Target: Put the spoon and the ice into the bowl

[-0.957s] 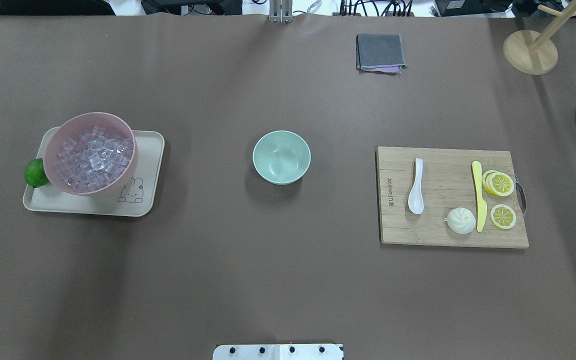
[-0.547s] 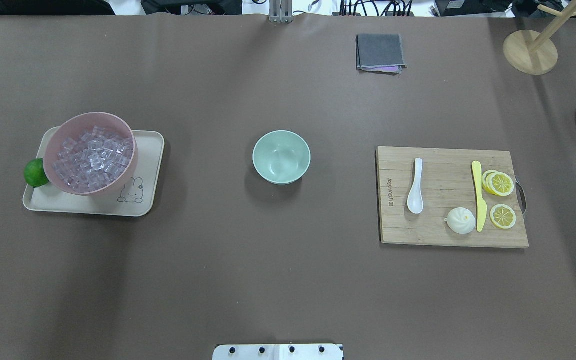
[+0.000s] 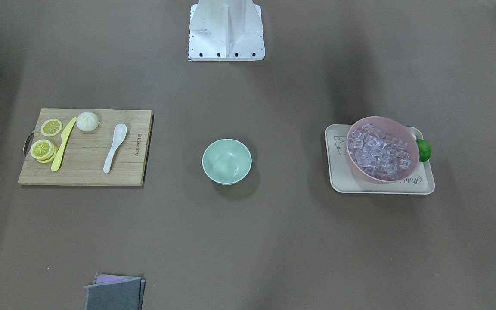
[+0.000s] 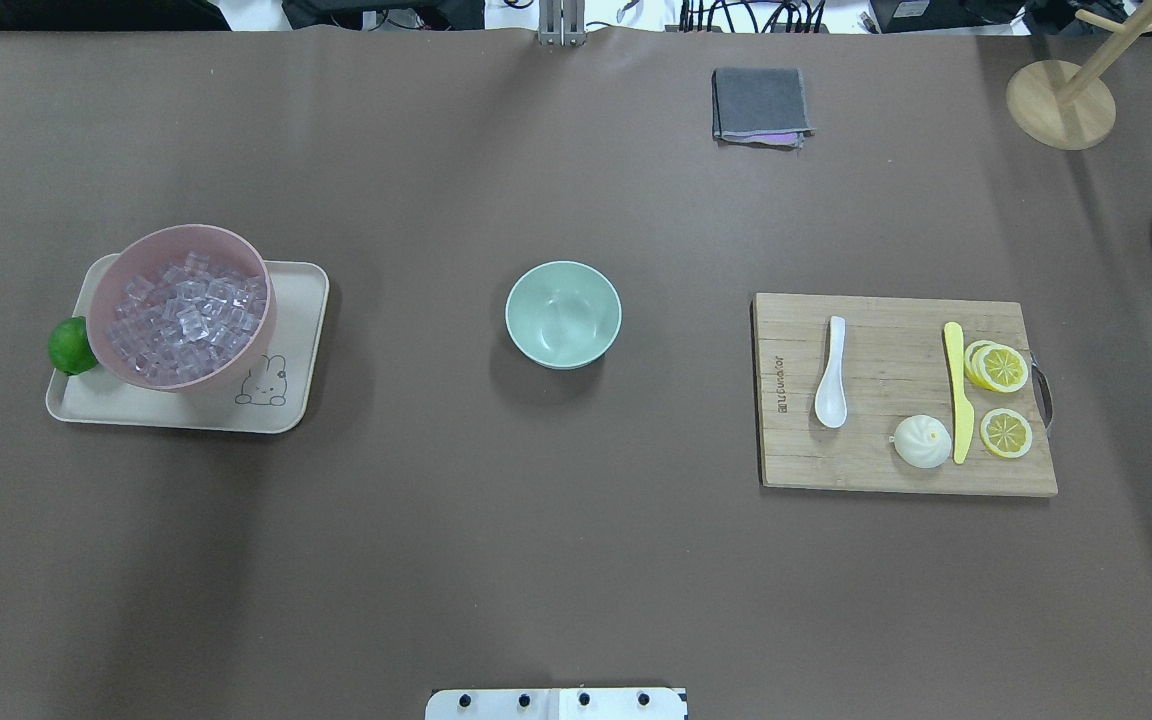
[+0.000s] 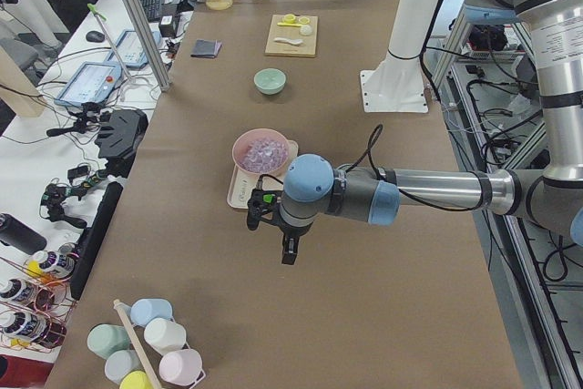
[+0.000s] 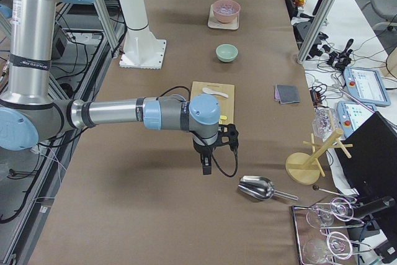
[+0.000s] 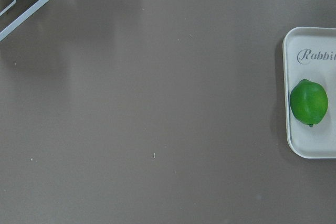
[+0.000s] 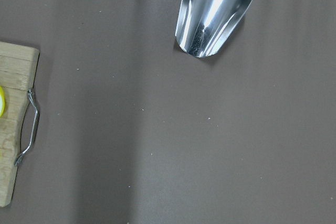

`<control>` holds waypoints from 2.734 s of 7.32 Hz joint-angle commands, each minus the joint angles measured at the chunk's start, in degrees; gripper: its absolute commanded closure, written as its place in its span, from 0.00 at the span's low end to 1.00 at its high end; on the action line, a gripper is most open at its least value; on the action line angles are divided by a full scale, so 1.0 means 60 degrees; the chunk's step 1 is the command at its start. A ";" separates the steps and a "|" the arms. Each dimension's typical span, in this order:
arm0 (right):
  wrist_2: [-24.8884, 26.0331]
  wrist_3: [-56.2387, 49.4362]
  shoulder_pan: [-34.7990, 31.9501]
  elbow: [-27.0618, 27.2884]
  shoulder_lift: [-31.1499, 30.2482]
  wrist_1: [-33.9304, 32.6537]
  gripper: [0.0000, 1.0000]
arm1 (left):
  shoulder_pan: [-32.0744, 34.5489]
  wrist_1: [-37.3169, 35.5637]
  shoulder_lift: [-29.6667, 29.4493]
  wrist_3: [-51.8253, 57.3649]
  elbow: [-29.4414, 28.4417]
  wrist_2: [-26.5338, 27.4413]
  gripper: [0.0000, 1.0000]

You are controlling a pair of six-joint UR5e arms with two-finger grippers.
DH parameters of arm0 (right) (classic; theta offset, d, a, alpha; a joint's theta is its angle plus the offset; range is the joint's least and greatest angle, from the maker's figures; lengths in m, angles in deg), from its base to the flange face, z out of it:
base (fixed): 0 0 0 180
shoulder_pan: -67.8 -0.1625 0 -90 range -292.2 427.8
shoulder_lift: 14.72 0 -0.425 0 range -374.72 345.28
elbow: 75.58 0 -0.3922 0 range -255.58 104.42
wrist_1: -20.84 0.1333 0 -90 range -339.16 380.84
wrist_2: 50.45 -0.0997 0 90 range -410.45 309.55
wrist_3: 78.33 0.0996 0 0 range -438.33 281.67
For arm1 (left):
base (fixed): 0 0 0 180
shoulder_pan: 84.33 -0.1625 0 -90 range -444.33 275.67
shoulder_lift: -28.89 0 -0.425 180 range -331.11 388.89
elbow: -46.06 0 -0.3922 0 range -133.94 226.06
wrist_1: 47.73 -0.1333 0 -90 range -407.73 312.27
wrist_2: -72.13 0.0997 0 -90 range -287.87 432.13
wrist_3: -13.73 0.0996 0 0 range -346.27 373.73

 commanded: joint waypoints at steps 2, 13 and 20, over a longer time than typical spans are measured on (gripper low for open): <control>-0.0427 0.0020 0.0007 0.0008 0.0033 0.0263 0.00 | -0.0011 0.0364 0.0187 -0.0024 -0.0038 -0.0185 0.02; 0.0636 0.8767 0.5463 0.0504 0.2199 0.3429 0.05 | -0.3330 0.0379 -0.3631 -0.8718 -0.0023 -0.0836 0.02; 0.3067 1.2365 0.8603 0.0158 0.3604 0.3430 0.17 | -0.5739 0.0379 -0.4939 -1.0542 -0.1121 0.0808 0.10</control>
